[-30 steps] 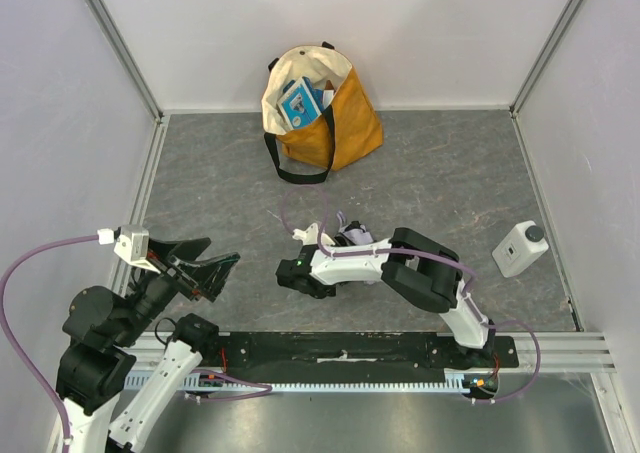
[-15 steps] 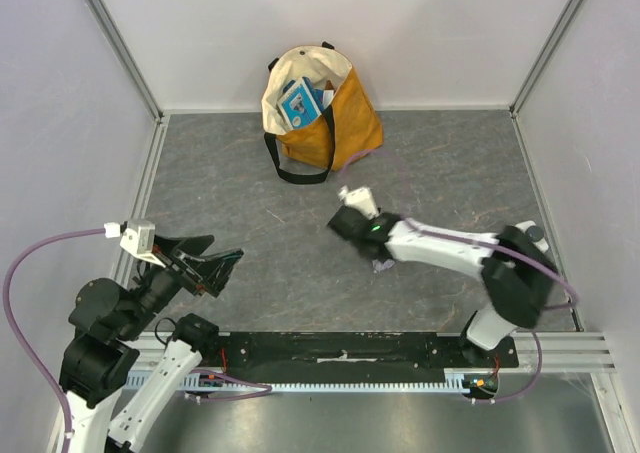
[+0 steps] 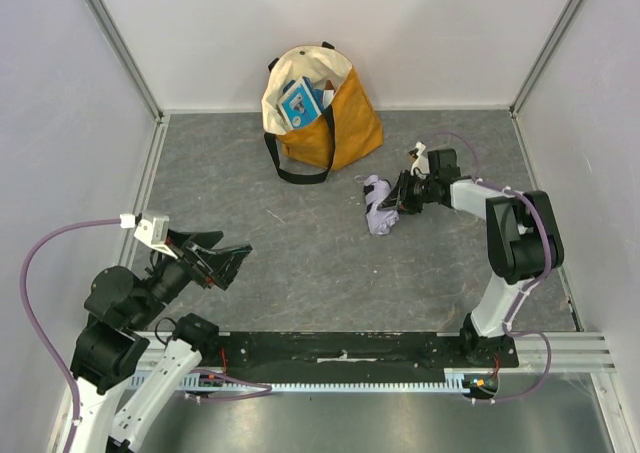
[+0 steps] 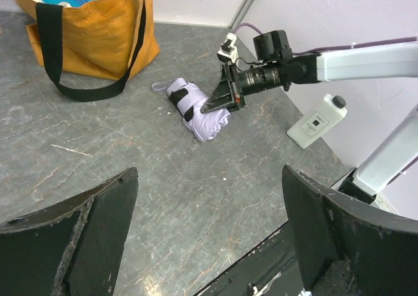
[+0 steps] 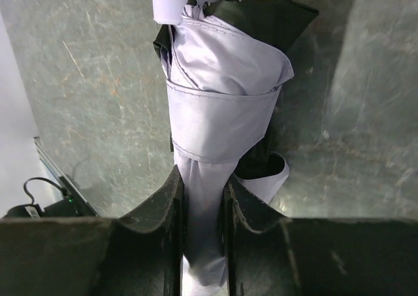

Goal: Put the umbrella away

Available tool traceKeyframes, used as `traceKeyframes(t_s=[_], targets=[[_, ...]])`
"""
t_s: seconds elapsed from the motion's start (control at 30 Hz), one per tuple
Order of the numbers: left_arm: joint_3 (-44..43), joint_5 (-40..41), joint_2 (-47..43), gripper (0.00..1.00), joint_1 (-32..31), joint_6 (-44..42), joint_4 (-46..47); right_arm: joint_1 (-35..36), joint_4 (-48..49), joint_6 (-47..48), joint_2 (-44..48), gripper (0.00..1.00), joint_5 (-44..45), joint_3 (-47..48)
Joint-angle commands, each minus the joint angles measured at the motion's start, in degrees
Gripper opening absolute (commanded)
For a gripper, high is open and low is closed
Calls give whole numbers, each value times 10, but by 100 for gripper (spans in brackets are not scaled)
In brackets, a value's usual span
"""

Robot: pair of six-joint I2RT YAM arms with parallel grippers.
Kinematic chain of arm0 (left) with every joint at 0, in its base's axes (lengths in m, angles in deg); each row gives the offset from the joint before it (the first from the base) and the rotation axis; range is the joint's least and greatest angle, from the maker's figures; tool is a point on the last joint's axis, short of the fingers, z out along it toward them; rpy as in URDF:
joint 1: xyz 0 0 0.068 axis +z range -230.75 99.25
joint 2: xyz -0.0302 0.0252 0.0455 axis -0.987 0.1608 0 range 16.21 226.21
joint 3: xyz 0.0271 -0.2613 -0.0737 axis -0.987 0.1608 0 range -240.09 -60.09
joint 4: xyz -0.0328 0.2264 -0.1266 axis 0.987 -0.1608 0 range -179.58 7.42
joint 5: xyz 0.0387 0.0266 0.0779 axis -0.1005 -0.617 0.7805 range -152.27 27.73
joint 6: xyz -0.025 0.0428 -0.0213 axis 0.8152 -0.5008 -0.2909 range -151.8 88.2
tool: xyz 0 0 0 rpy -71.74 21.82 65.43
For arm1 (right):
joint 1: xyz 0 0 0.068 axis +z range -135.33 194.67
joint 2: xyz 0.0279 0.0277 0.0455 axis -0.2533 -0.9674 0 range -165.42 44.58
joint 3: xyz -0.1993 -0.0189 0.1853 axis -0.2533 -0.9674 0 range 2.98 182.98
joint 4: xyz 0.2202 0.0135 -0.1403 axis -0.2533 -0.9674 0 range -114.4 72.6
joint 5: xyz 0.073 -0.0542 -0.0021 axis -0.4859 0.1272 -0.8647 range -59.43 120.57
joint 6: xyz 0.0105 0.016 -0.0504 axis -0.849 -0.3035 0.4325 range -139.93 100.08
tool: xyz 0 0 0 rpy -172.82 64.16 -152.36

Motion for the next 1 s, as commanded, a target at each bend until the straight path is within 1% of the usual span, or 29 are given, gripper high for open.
traceKeyframes(t_s=[0.0, 0.07, 0.13, 0.17, 0.23, 0.27, 0.37, 0.4, 0.47, 0.5, 0.6, 0.67, 0.77, 0.83, 0.87, 0.9, 0.93, 0.97], targets=[[3, -18, 10, 95, -1, 9, 34, -25, -15, 34, -48, 31, -31, 80], [3, -19, 10, 95, -1, 10, 35, -34, -91, 54, -74, 34, 25, 115], [6, -19, 8, 95, -2, 9, 35, -39, -147, 81, -100, 37, 88, 146], [7, -20, 9, 95, -1, 10, 35, -40, -161, 84, -103, 39, 125, 155], [8, -22, 10, 95, -1, 9, 34, -47, -167, 85, -99, 44, 159, 154], [7, -23, 11, 95, -2, 9, 34, -46, -176, 87, -96, 47, 191, 157], [7, -25, 12, 95, -2, 8, 34, -52, -192, 92, -89, 59, 238, 167], [7, -26, 14, 95, -1, 8, 35, -54, -199, 94, -88, 63, 242, 170], [6, -29, 16, 95, -1, 9, 35, -54, -199, 97, -80, 73, 243, 170], [6, -30, 16, 95, -2, 9, 35, -54, -196, 97, -78, 76, 227, 168], [10, -30, 14, 95, -1, 12, 37, -53, -161, 103, -78, 78, 126, 162], [11, -33, 15, 95, -2, 14, 39, -49, -140, 99, -76, 79, 103, 155], [10, -36, 14, 95, -1, 16, 39, -37, -117, 96, -74, 74, 74, 145], [8, -34, 13, 95, -2, 16, 38, -15, -111, 95, -67, 68, 87, 145], [7, -34, 13, 95, -2, 16, 38, -5, -110, 97, -64, 62, 92, 145], [6, -34, 14, 95, -1, 16, 38, 5, -107, 92, -57, 54, 111, 145], [6, -35, 15, 95, -1, 16, 38, 19, -109, 87, -40, 42, 150, 144], [6, -35, 15, 95, -2, 17, 38, 32, -127, 88, -29, 35, 227, 148]])
